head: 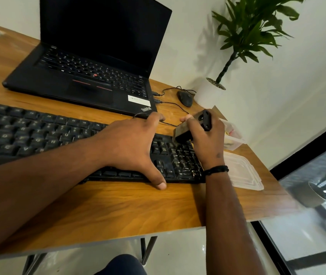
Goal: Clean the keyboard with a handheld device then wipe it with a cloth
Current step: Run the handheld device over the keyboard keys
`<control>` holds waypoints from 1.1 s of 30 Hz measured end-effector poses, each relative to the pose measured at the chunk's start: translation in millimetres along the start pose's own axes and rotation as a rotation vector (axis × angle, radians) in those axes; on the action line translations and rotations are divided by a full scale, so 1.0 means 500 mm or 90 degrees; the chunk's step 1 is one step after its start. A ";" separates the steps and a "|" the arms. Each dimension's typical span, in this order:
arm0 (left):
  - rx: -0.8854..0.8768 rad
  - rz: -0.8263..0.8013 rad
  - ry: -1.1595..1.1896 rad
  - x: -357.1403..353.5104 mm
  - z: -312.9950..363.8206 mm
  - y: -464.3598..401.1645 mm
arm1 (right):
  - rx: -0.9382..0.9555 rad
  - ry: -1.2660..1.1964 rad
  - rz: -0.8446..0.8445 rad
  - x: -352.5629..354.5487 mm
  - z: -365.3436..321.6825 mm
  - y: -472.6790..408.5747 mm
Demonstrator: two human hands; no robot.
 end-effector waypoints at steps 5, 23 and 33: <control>-0.002 0.007 -0.008 0.001 -0.001 0.000 | -0.005 -0.006 0.008 0.007 0.010 0.000; 0.000 0.004 -0.002 0.000 -0.001 0.001 | 0.036 0.150 0.103 0.049 0.003 0.000; 0.002 0.007 -0.004 0.000 -0.002 -0.001 | 0.028 0.100 0.064 0.031 0.010 -0.003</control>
Point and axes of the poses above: each hand's wrist, its own y-axis away from the middle knuckle, its own x-axis out of the back of the hand, z = x × y, the point moved 10 cm from there along -y, towards the middle knuckle, and after that the axes turned 8 degrees about x, right-handed, at the moved point
